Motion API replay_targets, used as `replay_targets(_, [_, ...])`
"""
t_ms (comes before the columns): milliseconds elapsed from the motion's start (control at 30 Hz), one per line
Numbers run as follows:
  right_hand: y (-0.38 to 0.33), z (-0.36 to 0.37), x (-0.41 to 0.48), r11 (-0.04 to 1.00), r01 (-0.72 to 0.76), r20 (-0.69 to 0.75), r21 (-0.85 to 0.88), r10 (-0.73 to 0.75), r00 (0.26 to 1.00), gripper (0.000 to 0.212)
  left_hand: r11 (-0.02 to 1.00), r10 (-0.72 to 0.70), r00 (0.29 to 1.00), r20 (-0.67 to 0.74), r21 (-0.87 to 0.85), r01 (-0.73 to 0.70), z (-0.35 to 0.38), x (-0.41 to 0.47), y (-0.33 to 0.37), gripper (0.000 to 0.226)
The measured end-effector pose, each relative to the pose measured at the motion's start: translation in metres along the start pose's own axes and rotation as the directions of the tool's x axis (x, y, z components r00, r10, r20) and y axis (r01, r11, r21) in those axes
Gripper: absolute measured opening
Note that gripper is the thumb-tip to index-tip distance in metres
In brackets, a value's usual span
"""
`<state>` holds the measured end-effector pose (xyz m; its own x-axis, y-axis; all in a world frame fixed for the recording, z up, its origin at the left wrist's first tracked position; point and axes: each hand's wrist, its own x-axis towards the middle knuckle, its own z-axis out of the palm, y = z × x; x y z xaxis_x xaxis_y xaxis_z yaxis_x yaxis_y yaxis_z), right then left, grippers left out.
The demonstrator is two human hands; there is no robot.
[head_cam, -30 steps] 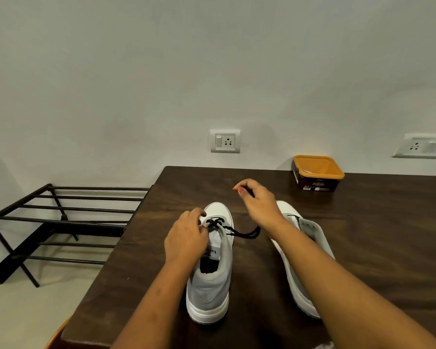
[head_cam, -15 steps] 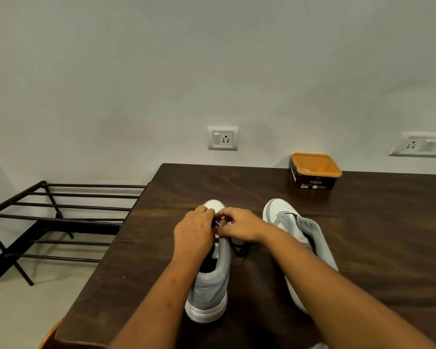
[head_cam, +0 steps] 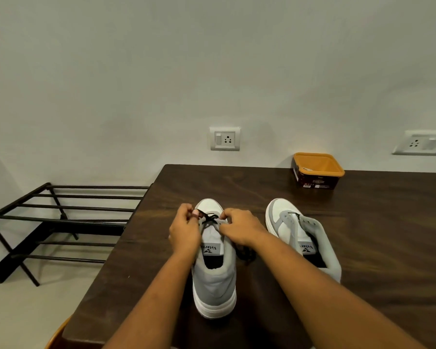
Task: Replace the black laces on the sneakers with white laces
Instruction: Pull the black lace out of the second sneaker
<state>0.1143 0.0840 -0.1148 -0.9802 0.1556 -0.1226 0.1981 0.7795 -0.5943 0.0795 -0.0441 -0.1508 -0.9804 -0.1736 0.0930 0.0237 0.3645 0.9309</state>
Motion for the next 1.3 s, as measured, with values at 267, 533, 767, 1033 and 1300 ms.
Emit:
replay_targets(267, [0.001, -0.003, -0.002, 0.999, -0.017, 0.015, -0.042, 0.017, 1.000, 0.027, 0.952, -0.088, 0.938, 0.335, -0.250, 0.178, -0.008, 0.011, 0.004, 0.014])
replay_targets(533, [0.001, -0.003, -0.004, 0.999, -0.022, 0.007, -0.047, 0.023, 1.000, 0.028, 0.588, 0.367, 0.863, 0.348, 0.632, -0.505, 0.002, -0.013, 0.020, 0.018])
replay_targets(767, [-0.001, -0.003, -0.006, 0.995, -0.010, 0.005, -0.098, 0.011, 1.000, 0.029, 0.505, 0.380, 0.854, 0.356, 0.693, -0.514, 0.007, -0.012, 0.018, 0.021])
replay_targets(1033, [-0.003, 0.004, -0.002, 0.992, -0.025, -0.021, -0.123, 0.022, 1.000, 0.025, 0.884, 0.000, 0.927, 0.374, -0.434, 0.175, -0.005, 0.001, 0.013, 0.025])
replay_targets(1300, [-0.003, 0.010, 0.000, 0.990, -0.063, -0.036, -0.128, 0.059, 0.998, 0.026, 0.345, -0.310, 0.921, 0.235, -0.875, 0.340, -0.033, 0.015, 0.023, 0.030])
